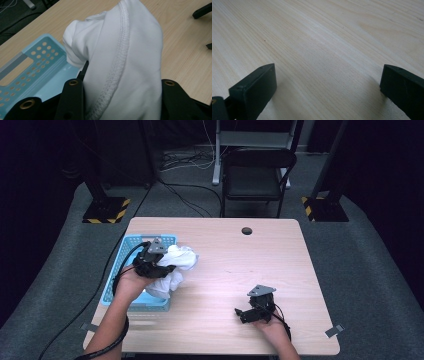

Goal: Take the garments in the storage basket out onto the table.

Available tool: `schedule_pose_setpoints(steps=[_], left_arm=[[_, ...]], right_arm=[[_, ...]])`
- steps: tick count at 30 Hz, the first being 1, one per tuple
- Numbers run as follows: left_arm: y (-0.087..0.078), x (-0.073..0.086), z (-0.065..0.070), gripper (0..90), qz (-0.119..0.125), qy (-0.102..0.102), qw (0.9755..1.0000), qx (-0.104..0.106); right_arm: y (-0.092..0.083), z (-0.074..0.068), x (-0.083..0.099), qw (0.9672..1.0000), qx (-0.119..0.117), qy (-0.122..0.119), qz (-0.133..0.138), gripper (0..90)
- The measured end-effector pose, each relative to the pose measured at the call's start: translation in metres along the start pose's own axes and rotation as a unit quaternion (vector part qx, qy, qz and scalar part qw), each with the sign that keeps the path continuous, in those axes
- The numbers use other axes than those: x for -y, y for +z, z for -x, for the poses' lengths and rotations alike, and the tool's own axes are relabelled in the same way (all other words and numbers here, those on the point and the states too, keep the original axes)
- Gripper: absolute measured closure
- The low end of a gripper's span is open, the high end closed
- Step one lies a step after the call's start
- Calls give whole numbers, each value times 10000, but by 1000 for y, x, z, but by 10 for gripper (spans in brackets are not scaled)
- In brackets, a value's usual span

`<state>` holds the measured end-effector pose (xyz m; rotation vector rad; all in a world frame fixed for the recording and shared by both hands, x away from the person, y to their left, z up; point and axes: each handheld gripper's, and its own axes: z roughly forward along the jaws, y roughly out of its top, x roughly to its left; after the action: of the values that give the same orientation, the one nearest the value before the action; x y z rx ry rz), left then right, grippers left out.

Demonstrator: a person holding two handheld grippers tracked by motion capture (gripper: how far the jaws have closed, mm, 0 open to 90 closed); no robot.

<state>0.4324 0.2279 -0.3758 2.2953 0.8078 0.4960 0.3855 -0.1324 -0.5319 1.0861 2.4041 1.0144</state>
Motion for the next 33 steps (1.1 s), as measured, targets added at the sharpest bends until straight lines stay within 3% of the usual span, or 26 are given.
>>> schedule_pose_setpoints(steps=[20, 33], left_arm=[[28, -23, 26, 587, 44, 193, 9995, 250], [34, -35, 36, 618, 64, 316, 9990, 297]], right_arm=[[0, 1, 0, 10000, -45, 15, 17, 3], [0, 2, 0, 10000, -63, 20, 25, 3]])
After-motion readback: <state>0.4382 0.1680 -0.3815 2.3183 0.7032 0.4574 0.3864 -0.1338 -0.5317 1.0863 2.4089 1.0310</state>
